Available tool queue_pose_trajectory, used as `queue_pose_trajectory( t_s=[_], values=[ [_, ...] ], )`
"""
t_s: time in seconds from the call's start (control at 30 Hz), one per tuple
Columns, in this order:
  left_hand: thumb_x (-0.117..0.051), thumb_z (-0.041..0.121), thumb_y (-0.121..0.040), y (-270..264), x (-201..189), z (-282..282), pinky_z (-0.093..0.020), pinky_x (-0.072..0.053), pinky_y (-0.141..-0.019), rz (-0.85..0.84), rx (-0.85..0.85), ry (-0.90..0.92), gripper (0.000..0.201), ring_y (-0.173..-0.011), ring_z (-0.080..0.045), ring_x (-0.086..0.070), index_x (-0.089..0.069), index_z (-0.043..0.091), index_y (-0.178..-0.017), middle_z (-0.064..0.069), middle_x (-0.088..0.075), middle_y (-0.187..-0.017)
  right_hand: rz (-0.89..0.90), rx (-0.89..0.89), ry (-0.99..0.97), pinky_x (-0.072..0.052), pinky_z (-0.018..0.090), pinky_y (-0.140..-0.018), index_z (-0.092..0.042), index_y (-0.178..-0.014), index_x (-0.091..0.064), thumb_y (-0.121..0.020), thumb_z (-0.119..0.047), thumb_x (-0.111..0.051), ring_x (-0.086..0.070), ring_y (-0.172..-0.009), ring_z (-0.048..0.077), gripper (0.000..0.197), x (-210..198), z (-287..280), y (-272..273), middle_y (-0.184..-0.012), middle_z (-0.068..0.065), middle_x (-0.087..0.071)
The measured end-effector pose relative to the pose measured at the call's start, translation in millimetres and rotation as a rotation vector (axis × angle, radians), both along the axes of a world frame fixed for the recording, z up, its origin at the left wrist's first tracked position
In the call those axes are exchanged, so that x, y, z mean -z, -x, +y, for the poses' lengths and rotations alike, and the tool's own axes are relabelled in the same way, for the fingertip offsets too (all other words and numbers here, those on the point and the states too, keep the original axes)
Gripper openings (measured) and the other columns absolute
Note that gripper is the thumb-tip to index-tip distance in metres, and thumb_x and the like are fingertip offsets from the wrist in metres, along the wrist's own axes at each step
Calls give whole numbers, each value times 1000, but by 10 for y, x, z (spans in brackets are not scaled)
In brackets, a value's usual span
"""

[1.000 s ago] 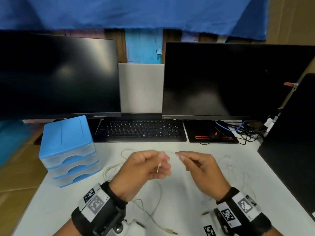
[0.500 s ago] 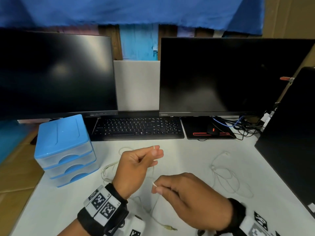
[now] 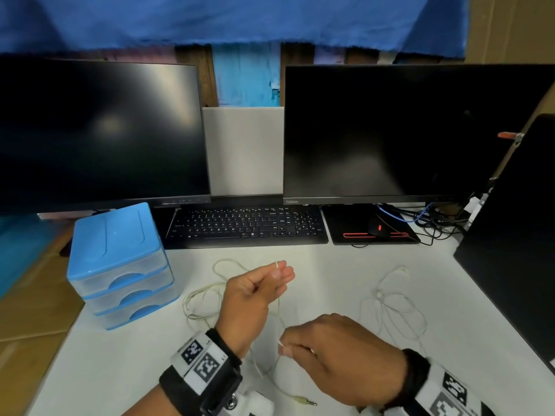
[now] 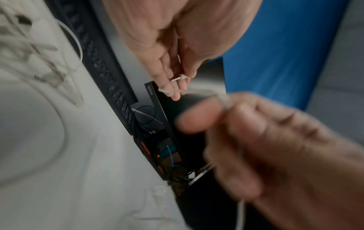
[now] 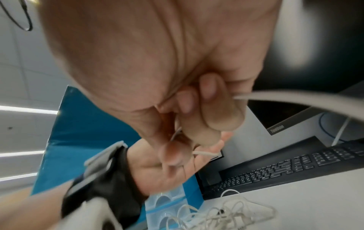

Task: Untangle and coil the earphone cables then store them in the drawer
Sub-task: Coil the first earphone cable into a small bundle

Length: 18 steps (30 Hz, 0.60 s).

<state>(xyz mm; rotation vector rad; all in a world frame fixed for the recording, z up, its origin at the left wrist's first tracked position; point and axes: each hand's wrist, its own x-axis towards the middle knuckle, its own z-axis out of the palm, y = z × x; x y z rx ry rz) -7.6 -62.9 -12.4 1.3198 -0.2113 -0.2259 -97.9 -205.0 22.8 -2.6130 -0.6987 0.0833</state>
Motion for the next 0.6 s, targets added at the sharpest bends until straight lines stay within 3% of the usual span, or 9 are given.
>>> queue_pose_trajectory(
  t_s=[0.1, 0.2, 0.3, 0.4, 0.47, 0.53, 0.6],
  values=[
    [-54, 9, -95, 45, 45, 30, -23, -54, -90, -280, 63, -266, 23, -100, -12, -70, -72, 19, -105, 3, -77, -99, -121, 128, -228, -43, 25, -63, -23, -96, -56, -102, -29, -41, -47, -61, 1, 18, -91, -128, -98, -65, -20, -48],
    [-50, 16, -98, 138, 6, 32, -23, -52, -87, -429, 205, -397, 24, -92, -8, -68, -72, 19, -107, 7, -75, -94, -316, 259, -386, -40, 19, -63, -22, -93, -60, -100, -23, -44, -52, -67, 1, 18, -79, -333, -237, -71, -27, -51],
    [-47, 11, -99, 219, -86, -13, -29, -54, -87, -282, 359, -265, 26, -90, -18, -71, -72, 16, -105, -1, -75, -90, -336, 370, -526, -42, 13, -67, -18, -97, -68, -97, -21, -52, -59, -73, 4, 16, 67, -455, -344, -78, -28, -61],
    [-57, 10, -91, 228, -194, 0, -27, -56, -78, -69, 380, -69, 20, -86, -24, -73, -75, 10, -99, -8, -76, -87, -207, 416, -705, -45, 13, -73, -16, -100, -74, -96, -11, -57, -64, -79, -1, 18, 178, -445, -404, -82, -28, -68],
    [-62, 13, -80, 173, -258, 35, -24, -57, -73, 54, 324, 58, 23, -87, -25, -74, -75, 6, -98, -14, -76, -90, -84, 352, -648, -47, 16, -73, -27, -94, -74, -98, -11, -55, -65, -77, -3, 26, 260, -372, -385, -81, -28, -70],
    [-62, 13, -77, 90, -295, 66, -23, -58, -72, 129, 256, 176, 27, -90, -25, -74, -72, 3, -100, -18, -75, -97, 31, 262, -499, -48, 18, -69, -35, -81, -71, -100, -22, -52, -63, -69, -1, 30, 391, -237, -334, -73, -24, -68],
    [-59, 15, -79, 12, -313, 92, -23, -58, -75, 128, 176, 241, 31, -95, -25, -73, -69, 2, -105, -18, -75, -102, 69, 174, -358, -53, 32, -72, -16, -84, -67, -100, -39, -47, -63, -67, 14, 35, 479, -110, -273, -71, -2, -68]
  ],
)
